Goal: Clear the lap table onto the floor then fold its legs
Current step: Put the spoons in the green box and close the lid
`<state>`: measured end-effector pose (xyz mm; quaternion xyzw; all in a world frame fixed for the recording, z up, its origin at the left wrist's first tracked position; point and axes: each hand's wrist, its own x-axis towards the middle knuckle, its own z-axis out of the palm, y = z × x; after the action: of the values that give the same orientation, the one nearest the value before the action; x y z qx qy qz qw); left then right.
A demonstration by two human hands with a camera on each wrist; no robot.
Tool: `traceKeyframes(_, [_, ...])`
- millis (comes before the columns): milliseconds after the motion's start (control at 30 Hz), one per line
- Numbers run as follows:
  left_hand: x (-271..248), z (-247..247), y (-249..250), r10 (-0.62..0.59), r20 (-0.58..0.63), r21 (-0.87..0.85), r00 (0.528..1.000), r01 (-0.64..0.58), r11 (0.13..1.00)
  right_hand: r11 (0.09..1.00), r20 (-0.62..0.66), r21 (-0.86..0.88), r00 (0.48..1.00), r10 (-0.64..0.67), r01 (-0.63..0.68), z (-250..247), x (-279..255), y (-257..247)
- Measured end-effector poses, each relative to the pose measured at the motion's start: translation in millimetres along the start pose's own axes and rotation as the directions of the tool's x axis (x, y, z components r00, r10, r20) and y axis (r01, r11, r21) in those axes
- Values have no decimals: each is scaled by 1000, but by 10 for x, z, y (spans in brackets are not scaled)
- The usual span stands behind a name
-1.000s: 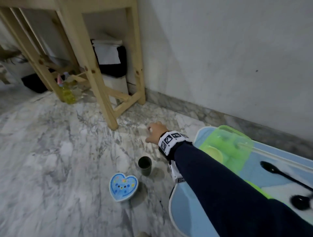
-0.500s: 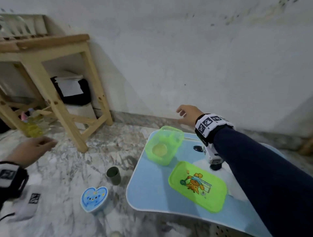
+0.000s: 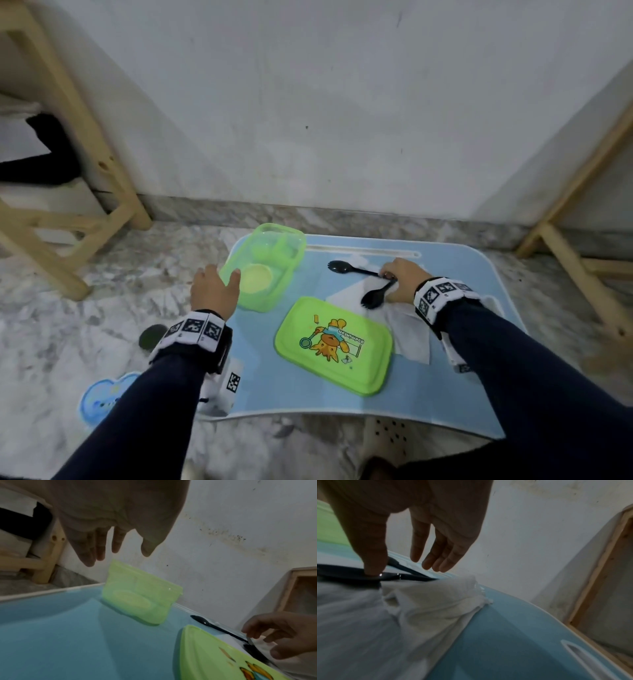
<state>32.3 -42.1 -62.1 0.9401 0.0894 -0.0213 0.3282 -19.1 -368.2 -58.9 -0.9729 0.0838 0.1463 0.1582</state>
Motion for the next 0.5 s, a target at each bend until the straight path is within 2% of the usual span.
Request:
traceKeyframes(100, [26, 97, -28, 2, 31, -24, 1000, -2, 1000, 997, 25, -53, 998, -50, 51, 88, 103, -16])
traceKeyframes(200, [63, 126, -51, 33, 44, -60, 998, -30, 998, 994, 38, -97, 998, -43, 46, 105, 192, -31])
traceKeyframes(333, [95, 122, -86, 47, 46, -97, 998, -42, 994, 996, -5, -61, 998, -65, 64, 99, 274, -21])
traceKeyframes(500, [142, 88, -124, 33, -25, -124, 999, -36, 992, 998, -1, 55, 999, -37, 37, 126, 355, -25])
